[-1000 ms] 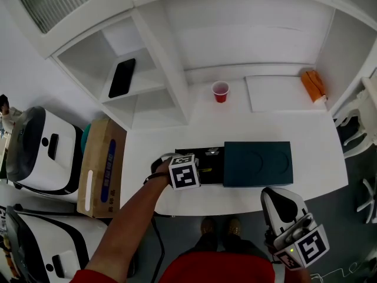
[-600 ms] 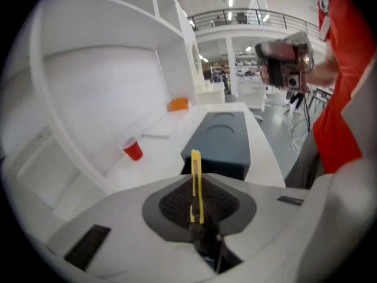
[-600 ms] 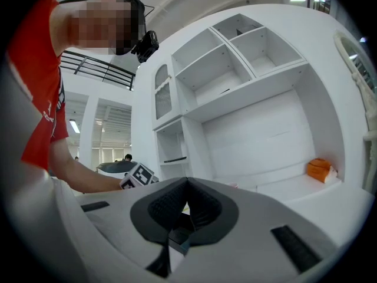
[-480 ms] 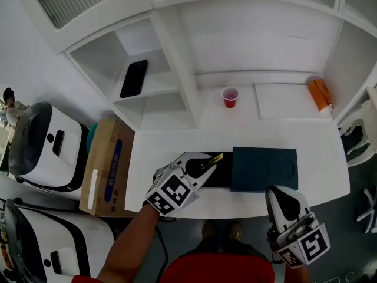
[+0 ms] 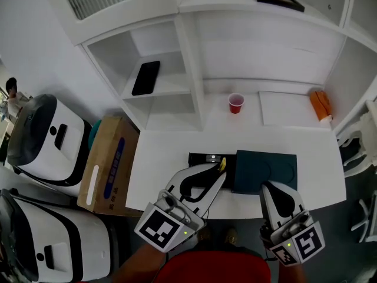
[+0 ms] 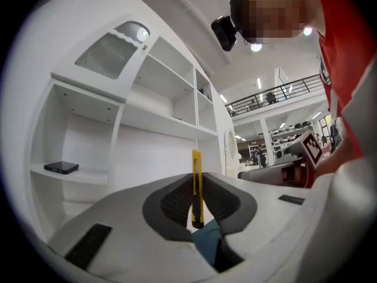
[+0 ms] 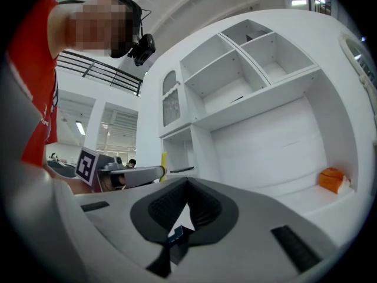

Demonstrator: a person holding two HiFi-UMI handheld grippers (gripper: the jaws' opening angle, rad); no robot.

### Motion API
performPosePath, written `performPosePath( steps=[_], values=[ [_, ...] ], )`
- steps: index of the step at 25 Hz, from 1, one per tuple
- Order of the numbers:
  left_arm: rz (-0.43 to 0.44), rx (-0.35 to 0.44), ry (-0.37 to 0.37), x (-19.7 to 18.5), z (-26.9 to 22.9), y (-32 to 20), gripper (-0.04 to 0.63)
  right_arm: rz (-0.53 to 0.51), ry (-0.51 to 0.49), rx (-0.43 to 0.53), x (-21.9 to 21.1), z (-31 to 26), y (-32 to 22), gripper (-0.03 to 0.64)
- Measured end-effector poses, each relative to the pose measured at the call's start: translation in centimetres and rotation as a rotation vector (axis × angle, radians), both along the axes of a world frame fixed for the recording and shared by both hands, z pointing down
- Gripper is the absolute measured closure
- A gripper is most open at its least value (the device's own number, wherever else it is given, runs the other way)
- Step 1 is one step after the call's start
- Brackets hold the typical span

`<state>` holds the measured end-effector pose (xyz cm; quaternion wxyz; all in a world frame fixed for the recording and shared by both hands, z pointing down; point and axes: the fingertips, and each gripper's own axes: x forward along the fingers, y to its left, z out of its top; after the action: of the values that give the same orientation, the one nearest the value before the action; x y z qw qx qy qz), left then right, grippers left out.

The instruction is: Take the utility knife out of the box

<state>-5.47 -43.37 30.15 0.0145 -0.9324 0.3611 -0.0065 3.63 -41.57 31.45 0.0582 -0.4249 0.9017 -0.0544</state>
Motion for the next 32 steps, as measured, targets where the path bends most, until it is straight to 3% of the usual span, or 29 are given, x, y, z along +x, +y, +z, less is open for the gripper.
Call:
performPosePath(
  steps=[9, 32],
  values=[
    [-0.030, 0.009, 0.065, -0.4, -1.4, 2.3, 0.534, 0.009, -0.008, 0.059, -0.8, -2.0, 0.2, 0.617],
    [-0.030, -0.011, 0.051, 0.8, -1.3, 2.0, 0.534, -0.004, 0.041, 0.069, -0.8, -2.6, 0.1, 0.617]
  ],
)
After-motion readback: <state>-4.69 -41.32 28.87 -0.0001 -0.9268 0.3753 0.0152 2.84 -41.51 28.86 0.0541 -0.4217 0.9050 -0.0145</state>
